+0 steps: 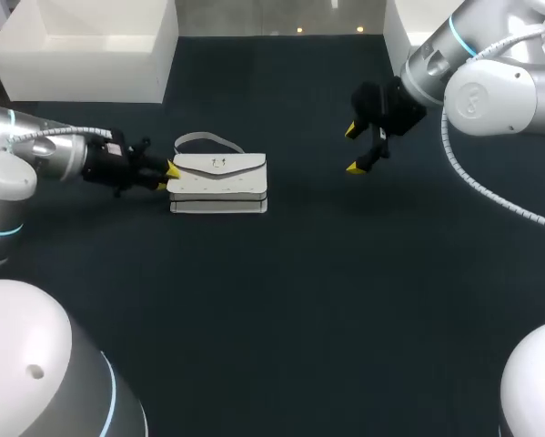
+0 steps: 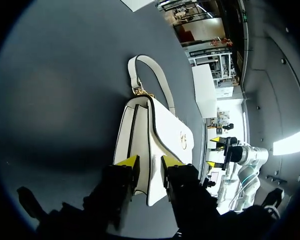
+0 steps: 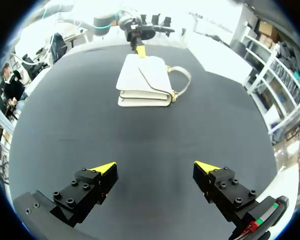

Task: Pick up the bag, open it, inspect its contents, close it, and place it on the opposite side

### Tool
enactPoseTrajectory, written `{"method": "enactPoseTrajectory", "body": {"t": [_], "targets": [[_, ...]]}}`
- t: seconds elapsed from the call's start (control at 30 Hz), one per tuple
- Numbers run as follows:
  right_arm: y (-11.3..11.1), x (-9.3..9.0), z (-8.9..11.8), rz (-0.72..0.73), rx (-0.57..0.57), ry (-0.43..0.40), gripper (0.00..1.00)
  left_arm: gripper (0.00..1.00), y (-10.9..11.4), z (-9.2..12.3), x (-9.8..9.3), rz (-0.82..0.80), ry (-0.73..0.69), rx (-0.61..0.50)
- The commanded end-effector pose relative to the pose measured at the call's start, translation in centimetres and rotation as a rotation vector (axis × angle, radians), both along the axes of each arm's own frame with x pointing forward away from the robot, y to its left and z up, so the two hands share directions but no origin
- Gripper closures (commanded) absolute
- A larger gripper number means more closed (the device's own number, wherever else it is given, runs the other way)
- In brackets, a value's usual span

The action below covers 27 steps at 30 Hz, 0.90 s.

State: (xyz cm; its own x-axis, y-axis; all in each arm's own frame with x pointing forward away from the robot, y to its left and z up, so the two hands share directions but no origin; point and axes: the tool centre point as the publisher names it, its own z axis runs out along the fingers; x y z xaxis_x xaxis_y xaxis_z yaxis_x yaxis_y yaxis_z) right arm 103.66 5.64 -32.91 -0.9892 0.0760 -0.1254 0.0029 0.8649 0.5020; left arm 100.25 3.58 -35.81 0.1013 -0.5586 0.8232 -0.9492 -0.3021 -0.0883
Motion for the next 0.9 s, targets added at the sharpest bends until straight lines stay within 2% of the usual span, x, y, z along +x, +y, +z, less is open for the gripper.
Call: {"method": "enactPoseTrajectory", "body": {"t": [0.03,0.3,0.37,0.5,0.63,0.8,0.9], "targets": [[0.0,0.0,-0.1,0.001,0.001,0.000,0.00,0.73,1.0,0.2,0.8,-0.067,0.042,-0.013],[0.0,0.0,-0.1,0.001,0.001,0.000,0.00,0.69,1.3,0.0,1.8,-0.190,0.093,-0.049],[0.0,0.0,-0.1,0.001,0.001,0.000,0.00,0.67,0.8,-0.1,1.7,-0.220,0.093,-0.046],[0.0,0.0,-0.1,0.001,0.001,0.000,0.00,0.68,0.1,-0.2,1.4,-0.263,0.083,-0.044],[0.0,0.0,-0.1,0.001,0.001,0.000,0.00,0.79,-0.2,-0.1,1.3,-0.283,0.070,-0.041],[0.0,0.0,-0.1,0.001,0.001,0.000,0.00,1.00,-0.2,0.1,1.3,-0.288,0.062,-0.038],[0.0,0.0,-0.1,0.001,0.001,0.000,0.00,1.00,-0.3,0.0,1.2,-0.290,0.061,-0.037]]}}
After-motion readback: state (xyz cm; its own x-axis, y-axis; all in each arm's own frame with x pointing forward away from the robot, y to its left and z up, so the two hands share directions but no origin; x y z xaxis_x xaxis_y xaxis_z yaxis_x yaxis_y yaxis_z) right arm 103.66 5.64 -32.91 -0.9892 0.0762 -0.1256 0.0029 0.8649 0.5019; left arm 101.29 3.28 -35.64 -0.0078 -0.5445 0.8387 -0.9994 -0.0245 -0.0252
